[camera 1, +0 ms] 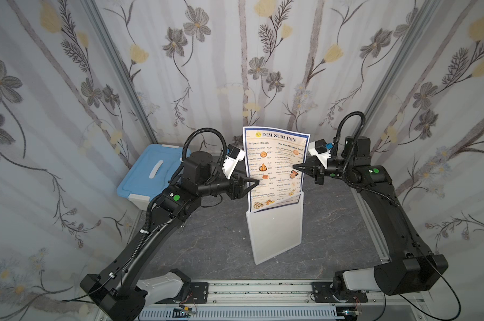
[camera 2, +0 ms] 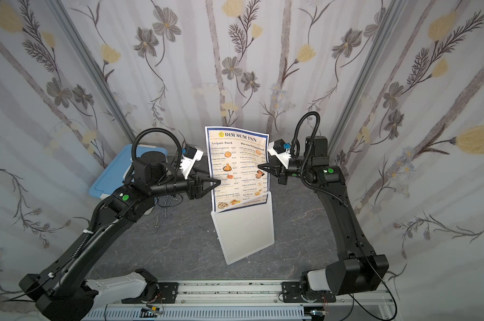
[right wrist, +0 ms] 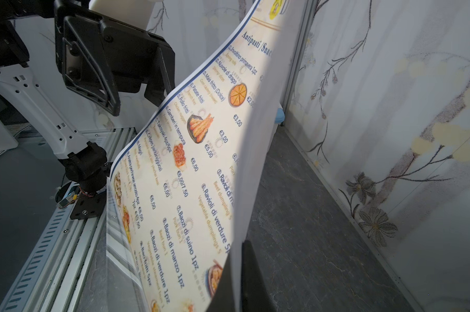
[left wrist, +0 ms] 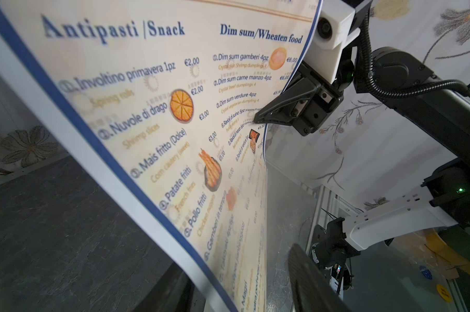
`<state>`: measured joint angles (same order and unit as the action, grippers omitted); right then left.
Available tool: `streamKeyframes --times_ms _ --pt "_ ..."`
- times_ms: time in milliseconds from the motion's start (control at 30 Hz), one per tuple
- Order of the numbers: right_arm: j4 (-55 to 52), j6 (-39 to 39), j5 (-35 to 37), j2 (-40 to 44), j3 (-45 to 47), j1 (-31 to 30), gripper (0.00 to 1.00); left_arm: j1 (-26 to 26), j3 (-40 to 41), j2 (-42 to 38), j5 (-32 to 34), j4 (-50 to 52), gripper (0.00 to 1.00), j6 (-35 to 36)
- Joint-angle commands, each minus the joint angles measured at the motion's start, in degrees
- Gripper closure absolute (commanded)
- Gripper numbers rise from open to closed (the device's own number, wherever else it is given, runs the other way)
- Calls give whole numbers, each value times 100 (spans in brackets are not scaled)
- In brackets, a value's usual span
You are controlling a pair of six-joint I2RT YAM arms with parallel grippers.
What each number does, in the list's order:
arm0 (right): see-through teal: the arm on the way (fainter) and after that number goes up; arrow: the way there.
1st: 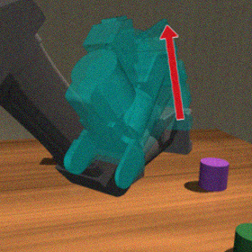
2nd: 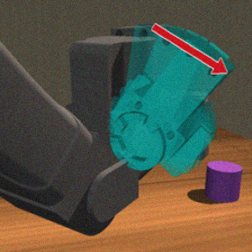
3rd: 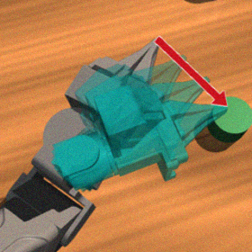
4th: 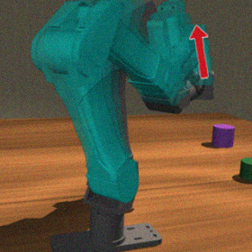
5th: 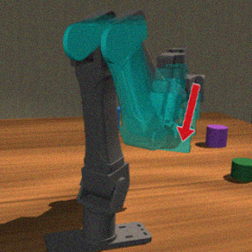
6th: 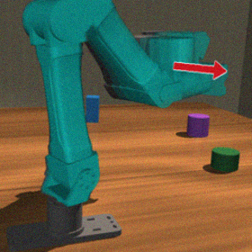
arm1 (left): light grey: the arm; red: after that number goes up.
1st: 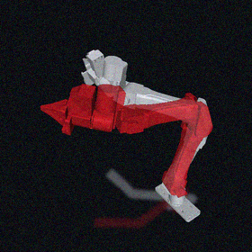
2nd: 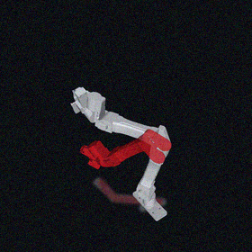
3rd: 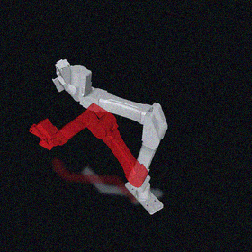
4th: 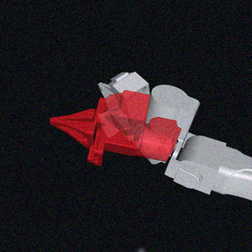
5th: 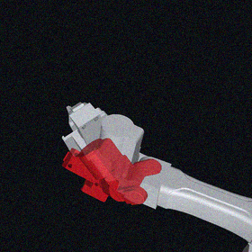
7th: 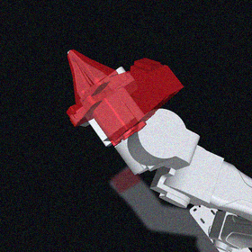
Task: Insert the menus into the narrow rack
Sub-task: Insert the menu into the narrow rack.
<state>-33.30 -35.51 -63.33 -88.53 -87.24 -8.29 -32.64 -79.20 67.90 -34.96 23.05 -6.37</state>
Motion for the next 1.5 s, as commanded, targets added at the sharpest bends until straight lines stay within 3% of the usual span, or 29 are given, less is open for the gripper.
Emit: streamKeyframes --times_ms 0,433,600,733,900,1067,1167,1467 --pt "-114 -280 -218 -11 -64 3 94 44 90 -88 -1 -437 46 -179" --pt "-91 -377 -285 -68 -267 -93 92 130 247 -163 -224 -333 63 -413" --pt "-95 -383 -268 -41 -242 -94 91 135 314 -150 -400 -461 78 -655" --pt "-96 -379 -251 -2 -223 -93 91 135 348 -187 -416 -361 84 -708" --pt "-70 -332 -284 44 -218 -93 89 135 459 -294 -361 -375 100 -857" --pt "13 -224 -373 141 -156 -93 78 129 779 -431 -426 -728 100 -1318" --pt "92 -165 -386 195 -75 -93 77 116 1019 -583 -274 -942 100 -1380" --pt "543 460 -347 126 -83 -93 88 113 1035 -602 68 -1048 100 -1190"
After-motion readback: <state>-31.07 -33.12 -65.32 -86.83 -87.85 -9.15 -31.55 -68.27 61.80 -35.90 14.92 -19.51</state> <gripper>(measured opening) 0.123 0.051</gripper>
